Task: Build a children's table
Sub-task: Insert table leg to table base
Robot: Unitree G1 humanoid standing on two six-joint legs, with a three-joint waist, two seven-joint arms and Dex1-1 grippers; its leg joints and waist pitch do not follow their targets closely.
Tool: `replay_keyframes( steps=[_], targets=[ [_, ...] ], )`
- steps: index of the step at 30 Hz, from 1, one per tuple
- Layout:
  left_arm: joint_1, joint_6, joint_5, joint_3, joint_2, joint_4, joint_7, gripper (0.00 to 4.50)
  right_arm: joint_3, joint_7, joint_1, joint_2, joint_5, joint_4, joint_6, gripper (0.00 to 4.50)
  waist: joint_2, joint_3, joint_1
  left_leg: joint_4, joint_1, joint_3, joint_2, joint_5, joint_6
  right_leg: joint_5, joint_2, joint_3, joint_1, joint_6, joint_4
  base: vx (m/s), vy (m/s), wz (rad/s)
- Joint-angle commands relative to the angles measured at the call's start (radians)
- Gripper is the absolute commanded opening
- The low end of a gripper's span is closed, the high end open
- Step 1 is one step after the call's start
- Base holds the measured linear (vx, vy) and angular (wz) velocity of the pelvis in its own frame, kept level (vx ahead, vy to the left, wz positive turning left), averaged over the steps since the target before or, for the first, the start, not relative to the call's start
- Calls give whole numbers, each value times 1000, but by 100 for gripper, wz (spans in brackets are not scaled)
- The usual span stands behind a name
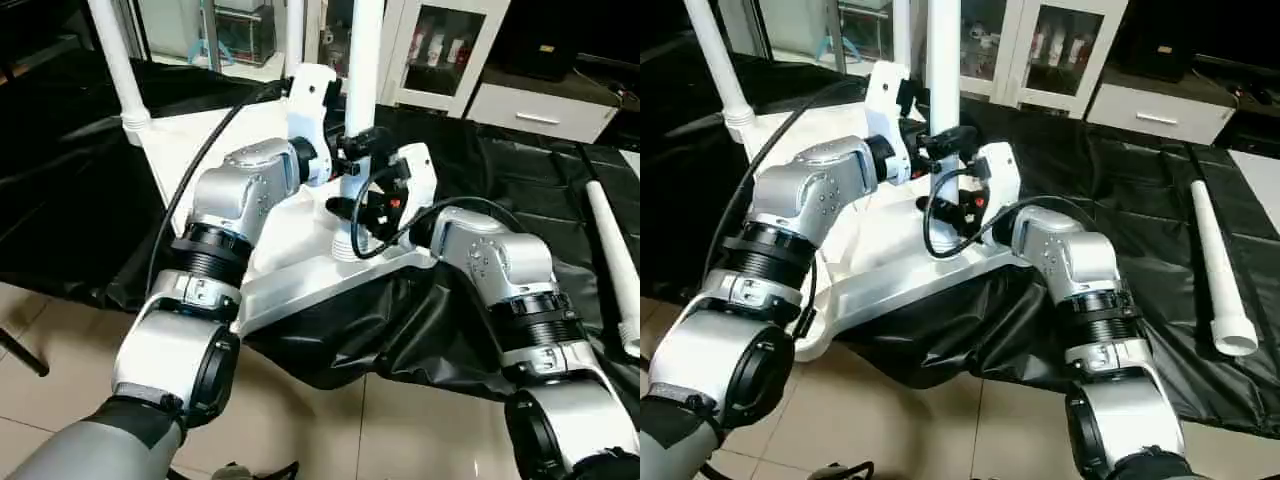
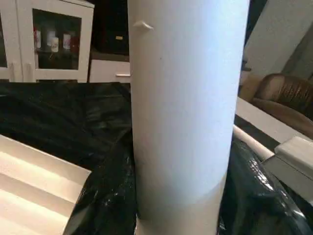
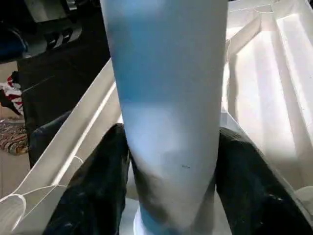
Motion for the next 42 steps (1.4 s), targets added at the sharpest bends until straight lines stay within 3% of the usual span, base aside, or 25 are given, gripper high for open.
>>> replay_keyframes(
  steps=[1,3,4,5,7,10,14,17,18,19,21,29,36,42],
  targets=[
    [-9,-3,4,-9,3,-38,-8,184,-12,13,-2,-5,15,-4,-4,217,9,-90,1,-69,1,-9,32,-65,18,-112,-57,59,86,-200,-51,0,0,0],
    [-11,-2,0,-11,8,-36,-26,184,-8,32,3,-12,16,-12,-6,208,10,-90,1,-69,1,-9,32,-65,18,-111,-56,59,86,-201,-51,0,0,0],
    [-14,12,-7,-12,14,-37,-46,240,-4,50,8,-19,19,-22,-6,200,11,-90,1,-69,1,-8,31,-65,19,-113,-57,59,86,-201,-51,0,0,0],
    [-10,73,-61,-1,24,-54,-120,254,6,95,19,-40,30,-48,0,196,11,-90,1,-69,1,-8,32,-65,19,-111,-57,59,86,-201,-51,0,0,0],
    [-8,121,-104,10,31,-63,-178,256,14,132,27,-58,37,-68,5,194,12,-89,4,-69,2,-7,32,-64,23,-105,-59,60,87,-212,-49,0,0,0],
    [5,179,-170,15,58,-92,-298,294,46,257,62,-122,55,-137,-1,189,12,-89,5,-67,2,-6,31,-53,35,-64,-54,59,88,-235,-44,0,0,0],
    [36,228,-267,12,103,-164,-492,332,61,422,116,-217,119,-240,41,188,9,-86,10,-67,1,-6,34,-82,46,-108,-60,60,92,-238,-49,0,0,0],
    [43,241,-254,-28,135,-182,-548,347,77,487,138,-264,137,-280,58,187,12,-83,9,-71,1,-9,36,-118,33,-189,-57,58,90,-207,-60,0,0,0],
    [44,239,-243,-44,144,-185,-558,306,77,494,141,-272,138,-283,60,187,11,-82,8,-71,0,-8,35,-123,30,-205,-58,58,90,-199,-62,0,0,0],
    [41,238,-227,-60,153,-172,-566,301,77,491,141,-279,131,-281,59,187,17,-81,7,-72,0,-9,34,-140,20,-251,-60,57,89,-185,-70,0,0,0],
    [38,239,-220,-61,155,-160,-562,308,77,486,143,-281,123,-280,57,187,16,-83,7,-71,1,-10,34,-137,6,-272,-58,56,87,-167,-72,0,0,0],
    [39,250,-233,-34,131,-146,-513,211,82,476,148,-271,125,-298,61,187,16,-86,8,-70,-2,-12,35,-113,5,-218,-55,55,88,-178,-64,0,0,0],
    [24,237,-233,-6,132,-115,-477,187,75,455,132,-260,118,-282,55,186,15,-89,8,-67,-3,-11,33,-87,15,-167,-55,56,88,-197,-58,0,0,0],
    [17,223,-227,7,130,-102,-447,185,76,450,129,-255,119,-282,55,186,14,-87,9,-69,-2,-10,33,-110,11,-196,-56,55,89,-193,-62,0,0,0]
  ],
)
